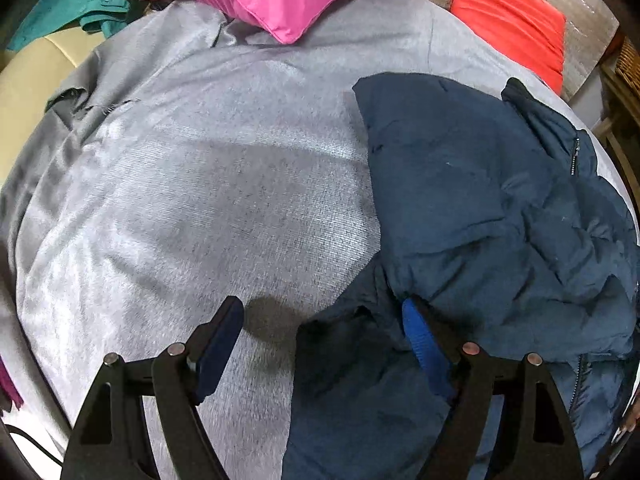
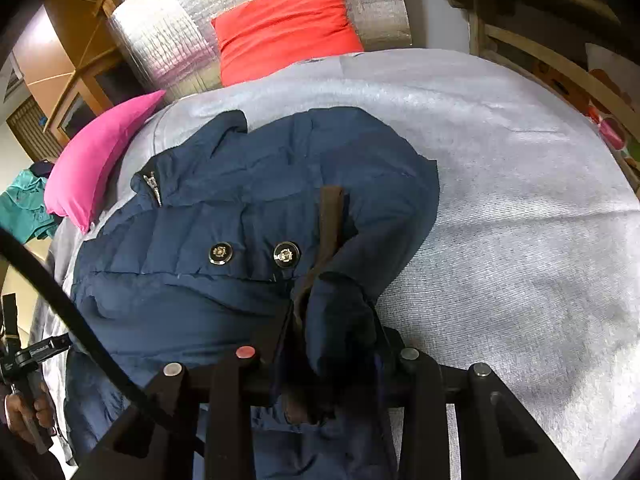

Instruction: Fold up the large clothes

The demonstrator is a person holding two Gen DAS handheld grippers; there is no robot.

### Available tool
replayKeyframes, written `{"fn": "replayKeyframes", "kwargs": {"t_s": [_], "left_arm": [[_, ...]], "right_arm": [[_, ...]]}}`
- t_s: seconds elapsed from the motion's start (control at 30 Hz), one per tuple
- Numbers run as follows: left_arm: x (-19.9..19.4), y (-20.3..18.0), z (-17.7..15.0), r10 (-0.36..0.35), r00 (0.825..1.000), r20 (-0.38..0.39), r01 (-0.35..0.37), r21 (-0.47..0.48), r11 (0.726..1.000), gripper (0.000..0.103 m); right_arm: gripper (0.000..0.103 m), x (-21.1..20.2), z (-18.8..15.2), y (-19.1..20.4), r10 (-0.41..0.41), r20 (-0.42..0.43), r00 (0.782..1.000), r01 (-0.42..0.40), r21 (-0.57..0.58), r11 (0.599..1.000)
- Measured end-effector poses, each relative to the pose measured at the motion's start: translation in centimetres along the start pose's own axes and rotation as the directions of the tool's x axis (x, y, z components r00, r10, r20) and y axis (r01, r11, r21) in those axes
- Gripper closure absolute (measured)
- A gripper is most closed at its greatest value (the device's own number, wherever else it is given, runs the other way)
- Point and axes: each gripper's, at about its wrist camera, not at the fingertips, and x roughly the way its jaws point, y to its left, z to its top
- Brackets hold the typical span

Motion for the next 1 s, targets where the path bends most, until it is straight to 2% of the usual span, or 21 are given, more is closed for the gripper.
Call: {"fn": "replayKeyframes", "kwargs": {"t_s": [0.07, 0.13, 0.17, 0.3, 0.43, 0.53, 0.6, 0.67, 0.73, 0.83, 0.93, 1.0], "left_arm": [[-0.9, -0.5, -0.3, 0.02, 0.999, 0.031, -0.02, 0.017, 1.0, 0.022], [-1.9, -1.1, -0.9, 0.037, 0.997, 0.064, -0.04, 0.045, 0.998, 0.022], [-2.4, -1.3, -1.4, 0.033, 0.996, 0.077, -0.038, 0.057, 0.998, 0.022], [-3.6, -1.2, -2.8, -0.036, 0.995, 0.088, 0.031, 0.051, 0.998, 0.022], [-5.1, -1.1, -4.2, -0.03, 0.991, 0.133, 0.022, 0.06, 0.998, 0.022], [-6.4, -1.3, -4.9, -0.048, 0.981, 0.19, 0.035, 0.071, 0.997, 0.022], [-7.3, -2.1, -4.8, -0.084, 0.971, 0.226, 0.067, 0.079, 0.995, 0.022], [-7.6, -3.4, -4.7, -0.112, 0.962, 0.248, 0.089, 0.104, 0.991, 0.022], [-7.7, -4.9, -4.5, -0.129, 0.956, 0.265, 0.095, 0.136, 0.986, 0.022], [-7.6, -7.2, -4.1, -0.149, 0.948, 0.282, 0.101, 0.178, 0.979, 0.022], [-6.4, -8.7, -3.8, -0.15, 0.962, 0.23, 0.108, 0.185, 0.977, 0.022], [-5.2, -8.9, -3.6, -0.186, 0.97, 0.156, 0.161, 0.16, 0.974, 0.022]], "right_arm": [[0.063, -0.5, -0.2, -0.4, 0.007, -0.004, 1.0, -0.007, 0.021, 1.0], [0.058, -1.3, -0.3, -0.9, 0.023, 0.003, 1.0, -0.023, 0.055, 0.998], [0.054, -1.8, -0.5, -1.3, 0.034, 0.006, 0.999, -0.035, 0.077, 0.996], [0.054, -4.1, -1.2, -2.2, 0.079, 0.053, 0.995, -0.085, 0.13, 0.988], [0.054, -6.1, -2.3, -3.6, 0.109, 0.095, 0.989, -0.124, 0.162, 0.979], [0.054, -7.8, -3.0, -3.9, 0.168, 0.143, 0.975, -0.19, 0.157, 0.969], [0.054, -8.7, -3.5, -3.2, 0.26, 0.156, 0.953, -0.281, 0.137, 0.95], [0.054, -8.3, -3.8, -1.8, 0.321, 0.134, 0.938, -0.337, 0.117, 0.934], [0.054, -6.9, -4.0, -0.2, 0.367, 0.074, 0.927, -0.373, 0.115, 0.921], [0.054, -3.9, -4.4, 0.9, 0.442, -0.039, 0.896, -0.425, 0.206, 0.881], [0.052, -1.5, -4.9, 1.1, 0.488, -0.098, 0.867, -0.437, 0.321, 0.84], [0.047, -0.2, -4.8, 0.9, 0.485, -0.097, 0.869, -0.418, 0.379, 0.825]]}}
